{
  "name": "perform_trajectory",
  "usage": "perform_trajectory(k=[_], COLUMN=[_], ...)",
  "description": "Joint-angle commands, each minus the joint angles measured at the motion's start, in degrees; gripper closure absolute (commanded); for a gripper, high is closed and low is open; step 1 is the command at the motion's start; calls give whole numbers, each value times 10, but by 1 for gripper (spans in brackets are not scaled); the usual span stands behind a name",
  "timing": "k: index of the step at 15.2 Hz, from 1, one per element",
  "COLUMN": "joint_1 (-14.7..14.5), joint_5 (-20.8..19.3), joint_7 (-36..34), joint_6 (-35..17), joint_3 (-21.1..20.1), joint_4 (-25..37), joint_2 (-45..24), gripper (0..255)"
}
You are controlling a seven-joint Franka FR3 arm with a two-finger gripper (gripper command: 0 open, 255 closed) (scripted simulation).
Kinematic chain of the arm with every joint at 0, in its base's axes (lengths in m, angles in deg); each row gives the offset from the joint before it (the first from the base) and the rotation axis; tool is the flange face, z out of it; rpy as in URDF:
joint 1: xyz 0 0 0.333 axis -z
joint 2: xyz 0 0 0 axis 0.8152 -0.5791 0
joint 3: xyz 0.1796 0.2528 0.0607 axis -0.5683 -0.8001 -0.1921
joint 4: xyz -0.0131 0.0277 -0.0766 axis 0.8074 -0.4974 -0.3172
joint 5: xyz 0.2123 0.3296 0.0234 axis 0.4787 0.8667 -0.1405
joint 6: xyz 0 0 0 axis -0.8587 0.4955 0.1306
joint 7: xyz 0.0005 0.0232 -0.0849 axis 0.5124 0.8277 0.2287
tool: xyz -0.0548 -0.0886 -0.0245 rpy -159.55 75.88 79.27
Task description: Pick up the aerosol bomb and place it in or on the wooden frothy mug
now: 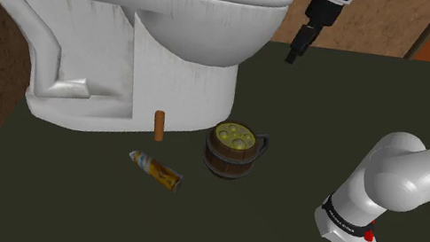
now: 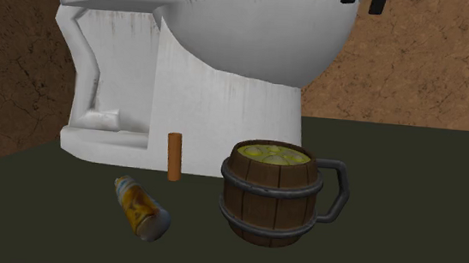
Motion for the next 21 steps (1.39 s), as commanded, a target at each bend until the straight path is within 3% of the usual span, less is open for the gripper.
perform_trajectory(k=[1, 11, 21], joint_1=[0, -31, -46], joint_5=[0, 33, 27], joint_7=[0, -114, -243], joint_6=[0, -140, -280], joint_3=[0, -102, -209], joint_4=[0, -79, -82], joint_2=[0, -65, -212], gripper=[0, 0, 0])
